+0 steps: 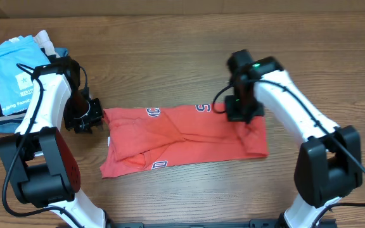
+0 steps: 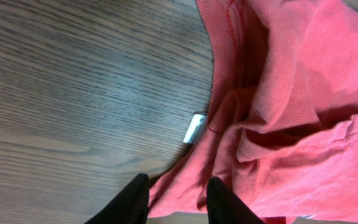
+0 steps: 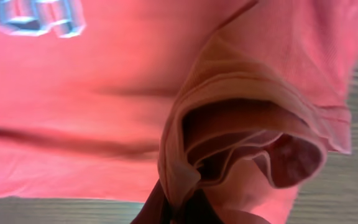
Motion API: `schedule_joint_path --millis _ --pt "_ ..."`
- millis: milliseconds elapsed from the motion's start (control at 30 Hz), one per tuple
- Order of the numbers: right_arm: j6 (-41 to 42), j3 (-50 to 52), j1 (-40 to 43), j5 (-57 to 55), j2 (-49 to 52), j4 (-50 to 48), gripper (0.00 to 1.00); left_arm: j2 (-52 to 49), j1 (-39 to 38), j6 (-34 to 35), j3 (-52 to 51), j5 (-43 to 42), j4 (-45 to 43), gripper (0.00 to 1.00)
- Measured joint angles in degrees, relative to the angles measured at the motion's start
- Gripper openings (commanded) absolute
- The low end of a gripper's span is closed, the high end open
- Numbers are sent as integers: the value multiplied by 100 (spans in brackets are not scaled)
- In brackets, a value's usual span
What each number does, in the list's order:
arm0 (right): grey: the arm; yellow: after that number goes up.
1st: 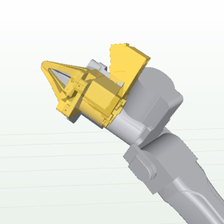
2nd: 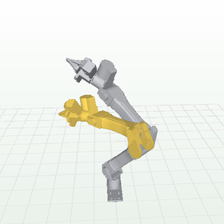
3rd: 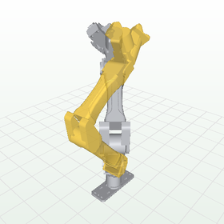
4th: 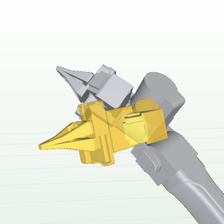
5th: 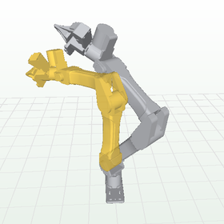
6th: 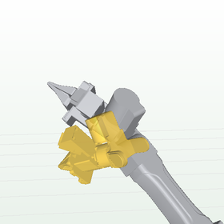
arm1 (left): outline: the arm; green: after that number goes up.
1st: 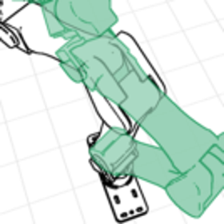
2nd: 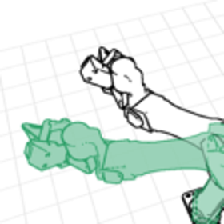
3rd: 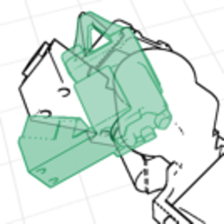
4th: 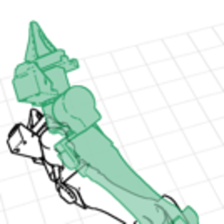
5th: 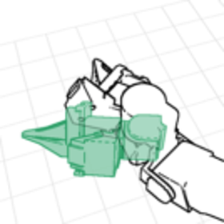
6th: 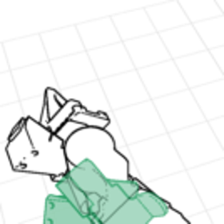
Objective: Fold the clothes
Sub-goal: 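Fold the right end leftward toward the center with the right gripper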
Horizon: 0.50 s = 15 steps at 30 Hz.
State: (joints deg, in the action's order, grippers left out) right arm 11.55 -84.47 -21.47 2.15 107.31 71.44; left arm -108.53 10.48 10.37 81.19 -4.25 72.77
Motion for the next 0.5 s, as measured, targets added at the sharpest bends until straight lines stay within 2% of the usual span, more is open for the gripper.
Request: schedule_joint_path --millis 267,500 --pt "66 0 -769 46 0 -481 4 0 0 0 0 0 26 34" --pt "142 0 -872 96 0 -629 4 0 0 0 0 0 28 34"
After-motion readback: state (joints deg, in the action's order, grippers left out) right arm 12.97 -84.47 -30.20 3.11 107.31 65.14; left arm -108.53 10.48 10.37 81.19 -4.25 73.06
